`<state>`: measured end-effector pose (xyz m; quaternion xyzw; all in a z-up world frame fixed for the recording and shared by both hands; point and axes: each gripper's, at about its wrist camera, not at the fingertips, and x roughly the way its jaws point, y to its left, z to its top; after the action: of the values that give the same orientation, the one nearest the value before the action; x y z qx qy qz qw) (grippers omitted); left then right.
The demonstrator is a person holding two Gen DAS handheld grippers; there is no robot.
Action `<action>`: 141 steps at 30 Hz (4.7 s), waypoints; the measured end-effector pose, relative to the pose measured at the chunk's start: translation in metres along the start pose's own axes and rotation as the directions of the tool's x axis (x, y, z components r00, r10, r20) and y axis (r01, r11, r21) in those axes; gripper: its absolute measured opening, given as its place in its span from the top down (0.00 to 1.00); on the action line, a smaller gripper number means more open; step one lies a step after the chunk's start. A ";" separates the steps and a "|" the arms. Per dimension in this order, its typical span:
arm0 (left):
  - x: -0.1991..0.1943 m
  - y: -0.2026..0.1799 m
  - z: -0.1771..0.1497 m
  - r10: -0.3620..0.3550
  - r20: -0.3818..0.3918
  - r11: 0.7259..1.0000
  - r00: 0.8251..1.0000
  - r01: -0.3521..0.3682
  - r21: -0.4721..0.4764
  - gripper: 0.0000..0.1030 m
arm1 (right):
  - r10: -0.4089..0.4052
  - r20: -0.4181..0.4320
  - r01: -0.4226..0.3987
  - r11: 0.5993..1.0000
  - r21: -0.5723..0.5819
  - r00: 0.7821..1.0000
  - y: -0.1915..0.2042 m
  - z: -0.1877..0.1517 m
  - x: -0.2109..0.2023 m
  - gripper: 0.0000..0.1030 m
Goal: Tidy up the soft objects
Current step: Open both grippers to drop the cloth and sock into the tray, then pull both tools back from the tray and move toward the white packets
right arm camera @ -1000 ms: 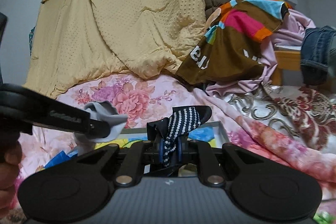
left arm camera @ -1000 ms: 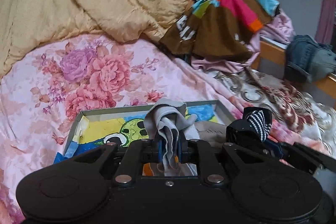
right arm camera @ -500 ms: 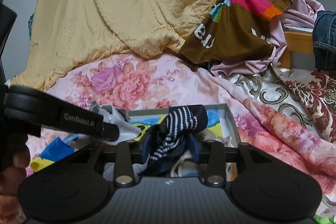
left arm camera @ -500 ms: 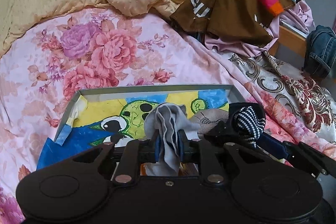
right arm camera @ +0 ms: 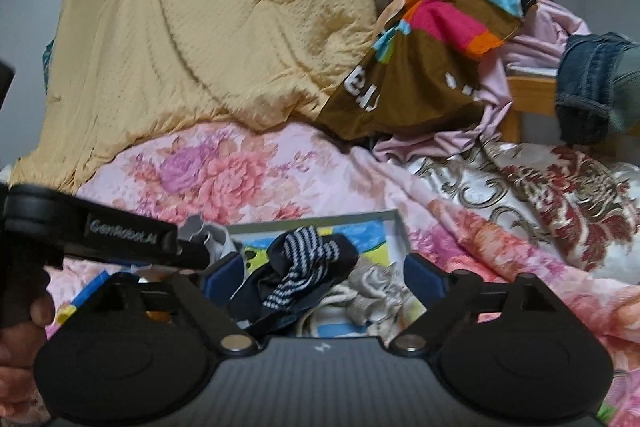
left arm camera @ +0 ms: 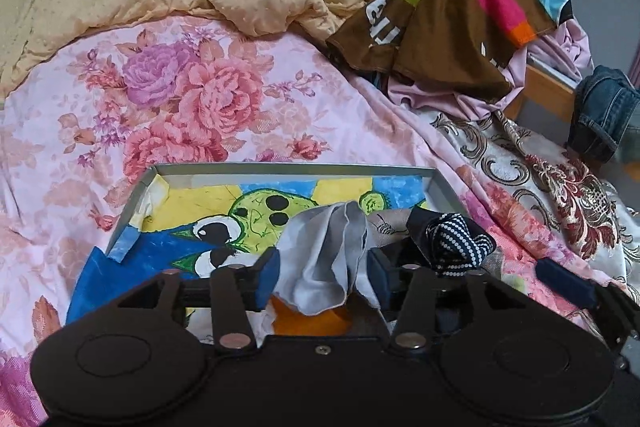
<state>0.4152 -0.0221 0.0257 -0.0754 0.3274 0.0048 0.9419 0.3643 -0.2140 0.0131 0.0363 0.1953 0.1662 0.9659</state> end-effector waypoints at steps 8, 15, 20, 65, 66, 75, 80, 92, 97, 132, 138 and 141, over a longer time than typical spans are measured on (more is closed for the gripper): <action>-0.041 0.001 -0.008 -0.015 0.087 0.999 0.996 0.012 0.044 0.19 | -0.048 0.034 0.048 0.999 -0.007 0.998 0.000 0.011 -0.039 0.00; -0.082 0.015 -0.025 -0.019 0.136 1.000 0.991 0.017 0.019 0.12 | -0.045 0.043 0.046 0.999 -0.021 0.998 0.017 0.012 -0.074 0.00; -0.117 0.023 -0.041 -0.023 0.175 0.999 0.984 0.019 0.026 0.07 | -0.033 0.060 0.035 0.999 -0.039 0.998 0.035 0.008 -0.100 0.00; -0.226 0.064 -0.191 0.099 0.129 0.986 0.987 -0.114 0.118 0.01 | 0.010 -0.099 -0.013 1.000 -0.022 0.995 0.068 -0.095 -0.191 0.00; -0.226 0.065 -0.193 0.099 0.126 0.987 0.987 -0.113 0.115 0.01 | 0.008 -0.102 -0.010 1.000 -0.027 0.995 0.067 -0.096 -0.190 0.00; -0.227 0.074 -0.204 0.116 0.106 0.990 0.988 -0.124 0.073 0.01 | -0.001 -0.120 -0.005 0.999 -0.046 0.993 0.068 -0.099 -0.189 0.00; -0.226 0.076 -0.205 0.122 0.102 0.990 0.987 -0.129 0.062 0.01 | 0.000 -0.126 -0.007 0.998 -0.059 0.992 0.069 -0.100 -0.189 0.00; -0.220 0.080 -0.208 0.122 0.086 0.991 0.989 -0.126 0.050 0.01 | 0.001 -0.140 -0.016 0.995 -0.100 0.990 0.075 -0.103 -0.186 0.00; -0.216 0.082 -0.210 0.119 0.076 0.991 0.990 -0.123 0.048 0.01 | 0.002 -0.151 -0.018 0.994 -0.105 0.989 0.076 -0.104 -0.183 0.00; -0.193 0.096 -0.187 0.140 0.093 0.990 0.986 -0.140 -0.007 0.01 | 0.029 -0.138 -0.036 0.998 -0.051 0.990 0.078 -0.103 -0.173 0.00; -0.187 0.098 -0.176 0.149 0.101 0.989 0.984 -0.150 0.003 0.01 | 0.052 -0.125 -0.058 0.997 -0.045 0.991 0.080 -0.102 -0.166 0.00; -0.183 0.103 -0.172 0.158 0.112 0.987 0.981 -0.157 -0.016 0.01 | 0.069 -0.118 -0.076 0.996 -0.054 0.991 0.084 -0.101 -0.161 0.00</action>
<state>0.1592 0.0619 -0.0088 -0.0523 0.2786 0.0850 0.9552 0.1593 -0.1886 -0.0098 0.0057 0.2445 0.2087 0.9469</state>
